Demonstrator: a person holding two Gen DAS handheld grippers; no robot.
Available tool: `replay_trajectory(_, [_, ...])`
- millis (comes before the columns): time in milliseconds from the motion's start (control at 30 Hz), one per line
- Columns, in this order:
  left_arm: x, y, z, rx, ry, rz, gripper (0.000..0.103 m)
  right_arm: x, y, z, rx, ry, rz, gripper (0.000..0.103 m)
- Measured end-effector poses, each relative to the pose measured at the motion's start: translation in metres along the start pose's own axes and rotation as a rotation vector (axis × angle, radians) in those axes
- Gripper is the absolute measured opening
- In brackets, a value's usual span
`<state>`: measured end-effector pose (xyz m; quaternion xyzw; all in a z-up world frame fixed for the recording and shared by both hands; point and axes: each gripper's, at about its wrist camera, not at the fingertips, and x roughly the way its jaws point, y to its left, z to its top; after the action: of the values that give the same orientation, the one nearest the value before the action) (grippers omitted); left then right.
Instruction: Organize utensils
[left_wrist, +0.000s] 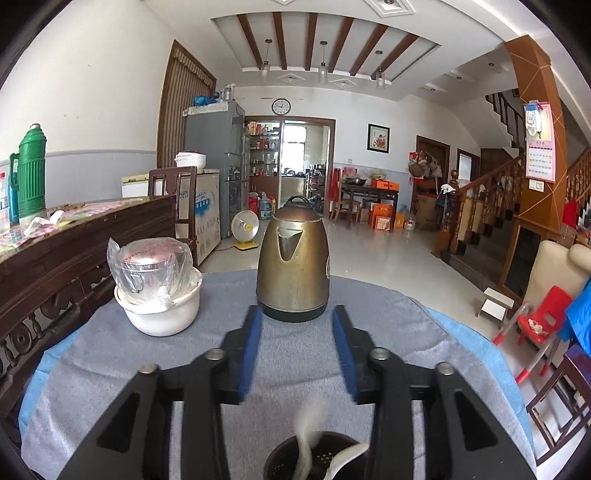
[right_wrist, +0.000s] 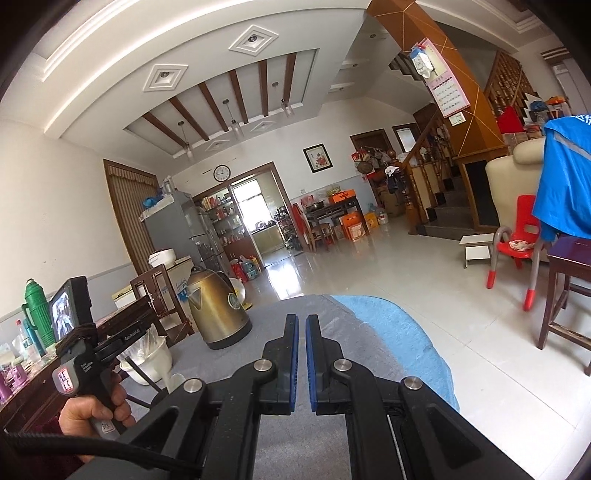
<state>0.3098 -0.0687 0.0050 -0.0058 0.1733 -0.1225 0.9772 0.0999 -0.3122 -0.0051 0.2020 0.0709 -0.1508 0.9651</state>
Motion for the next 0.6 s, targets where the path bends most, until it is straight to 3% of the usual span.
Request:
replay_trajectory(167, [-0.041,0.002,0.004,0.019,-0.043,-0.03,0.045,0.001,0.003,0.001,-0.005,0.008,0.009,0.006])
replay_trajectory(233, [-0.067,0.003,0.005,0.035,-0.067,-0.024,0.052,0.001,0.004,0.001,0.0,0.021,0.016,0.006])
replay_trajectory(267, [-0.081,0.005,0.003,0.032,-0.074,-0.026,0.061,0.002,0.005,-0.001,0.004,0.03,0.022,0.006])
replay_trajectory(367, [-0.12,0.012,-0.01,0.056,-0.078,-0.01,0.068,0.003,0.01,-0.005,0.004,0.066,0.037,0.006])
replay_trajectory(467, [-0.145,0.024,-0.034,0.073,-0.032,-0.022,0.076,0.007,0.016,-0.014,0.002,0.124,0.064,0.006])
replay_trajectory(600, [-0.149,0.044,-0.084,0.088,0.141,-0.013,0.076,0.019,0.025,-0.035,-0.004,0.242,0.109,0.006])
